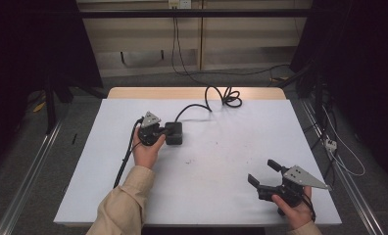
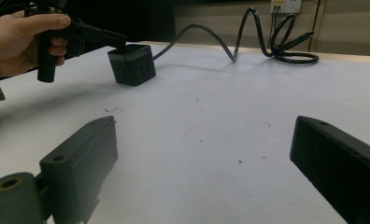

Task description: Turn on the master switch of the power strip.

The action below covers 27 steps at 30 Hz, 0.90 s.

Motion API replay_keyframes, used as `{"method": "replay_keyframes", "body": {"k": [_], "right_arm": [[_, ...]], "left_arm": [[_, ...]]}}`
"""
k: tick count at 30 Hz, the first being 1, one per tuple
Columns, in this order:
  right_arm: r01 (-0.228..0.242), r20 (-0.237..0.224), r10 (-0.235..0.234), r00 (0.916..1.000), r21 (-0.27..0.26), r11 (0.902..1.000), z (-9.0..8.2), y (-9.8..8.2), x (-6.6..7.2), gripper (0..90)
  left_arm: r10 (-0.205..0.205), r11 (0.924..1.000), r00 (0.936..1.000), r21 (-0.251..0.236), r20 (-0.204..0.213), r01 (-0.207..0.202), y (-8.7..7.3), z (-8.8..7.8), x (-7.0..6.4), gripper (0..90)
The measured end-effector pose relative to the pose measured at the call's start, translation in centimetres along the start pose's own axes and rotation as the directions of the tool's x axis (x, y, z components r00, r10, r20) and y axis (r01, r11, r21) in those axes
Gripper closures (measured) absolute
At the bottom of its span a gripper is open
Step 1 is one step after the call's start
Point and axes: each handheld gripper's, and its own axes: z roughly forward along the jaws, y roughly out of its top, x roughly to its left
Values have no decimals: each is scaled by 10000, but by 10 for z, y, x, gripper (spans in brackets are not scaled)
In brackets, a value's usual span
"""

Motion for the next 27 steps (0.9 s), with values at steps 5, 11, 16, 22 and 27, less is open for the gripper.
{"method": "replay_keyframes", "body": {"k": [5, 11, 16, 22, 27], "right_arm": [[-13, 16, 13, 10000, 4, 10000, 0, 0, -1, 71], [3, 24, -3, 10000, -37, 10000, 0, 1, -1, 71], [5, -3, -5, 10000, -55, 10000, 0, 1, 0, 71], [17, 5, -17, 10000, -79, 10000, -1, 1, 0, 71], [17, 18, -17, 10000, -73, 10000, -1, 1, 0, 71]], "left_arm": [[7, 10000, 10000, 0, 5, -7, 0, 0, 0, 900], [52, 10000, 10000, 53, -71, -52, 0, 0, -1, 900], [127, 9999, 9998, 62, -129, -126, 0, 0, -2, 900], [45, 10000, 9999, 67, -162, -44, 1, 0, -2, 900], [-17, 10000, 9999, 81, -139, 18, 1, 0, -2, 900]]}}
